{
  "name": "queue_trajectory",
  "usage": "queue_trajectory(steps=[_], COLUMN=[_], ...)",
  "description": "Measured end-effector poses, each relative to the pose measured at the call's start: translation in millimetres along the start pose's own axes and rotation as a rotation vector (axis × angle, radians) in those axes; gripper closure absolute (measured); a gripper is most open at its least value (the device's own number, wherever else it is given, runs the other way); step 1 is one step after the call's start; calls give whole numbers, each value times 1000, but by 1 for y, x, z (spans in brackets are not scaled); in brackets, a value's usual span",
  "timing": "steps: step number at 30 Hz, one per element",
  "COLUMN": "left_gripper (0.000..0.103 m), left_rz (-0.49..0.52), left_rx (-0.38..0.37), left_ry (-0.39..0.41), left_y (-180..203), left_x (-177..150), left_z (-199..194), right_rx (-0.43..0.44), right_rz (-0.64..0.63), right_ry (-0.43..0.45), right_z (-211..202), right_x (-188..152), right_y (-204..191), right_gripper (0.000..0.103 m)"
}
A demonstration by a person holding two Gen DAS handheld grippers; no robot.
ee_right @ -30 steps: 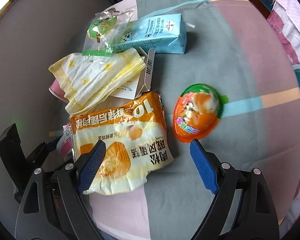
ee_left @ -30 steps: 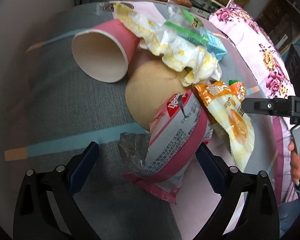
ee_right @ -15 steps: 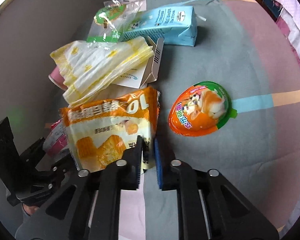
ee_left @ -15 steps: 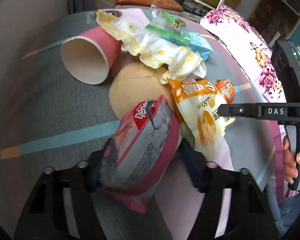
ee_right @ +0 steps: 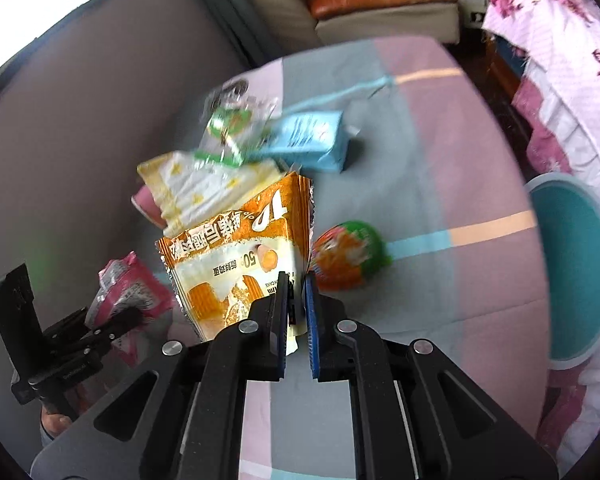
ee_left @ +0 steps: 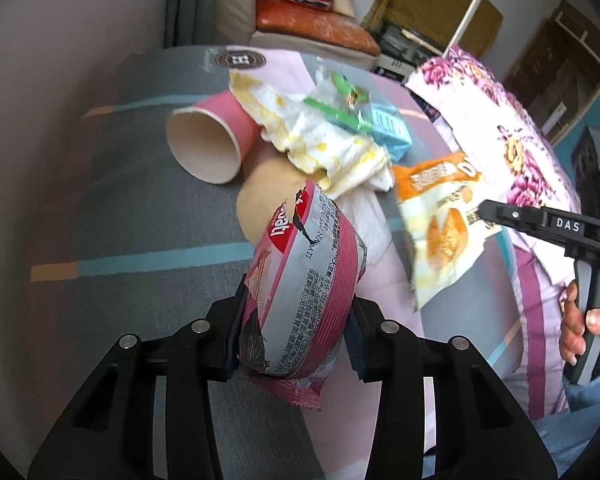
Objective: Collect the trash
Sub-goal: 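Grasp the pink snack bag with the left tool while the right tool grasps the yellow biscuit bag, then carry the pink bag and the biscuit bag over the teal bin with both tools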
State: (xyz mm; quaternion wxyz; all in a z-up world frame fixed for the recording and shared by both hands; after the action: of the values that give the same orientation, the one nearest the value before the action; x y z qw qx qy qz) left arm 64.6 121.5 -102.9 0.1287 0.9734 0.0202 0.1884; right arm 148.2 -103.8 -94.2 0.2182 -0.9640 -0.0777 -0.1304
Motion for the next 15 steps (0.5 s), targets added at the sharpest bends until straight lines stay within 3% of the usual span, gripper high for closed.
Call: queue_trajectory(steps=[7, 15], left_gripper=[61, 61], left_rz=[22, 122], left_rx=[-26, -70], left_ry=[19, 23], left_y=[31, 108], left_x=[13, 40], left_z=[-11, -1], right_rx=[10, -21], right_rz=[63, 175], right_ry=[80, 203], right_z=[-35, -84], right_x=[12, 18], right_y=[31, 91], right_gripper=[95, 95])
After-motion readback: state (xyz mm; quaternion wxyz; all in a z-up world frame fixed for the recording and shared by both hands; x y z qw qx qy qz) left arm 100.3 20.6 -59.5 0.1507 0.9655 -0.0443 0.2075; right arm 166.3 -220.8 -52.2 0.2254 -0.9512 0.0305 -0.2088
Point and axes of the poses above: each gripper's, at about its wrist camera, not at the fingertips, and z roughly the way its jaws point, y to its right, x to its top, the point moved 9 cm from there along z, roughly the way its jaws point, and after that the axes turned 8 degrees about -y, right-handed, at the moved point
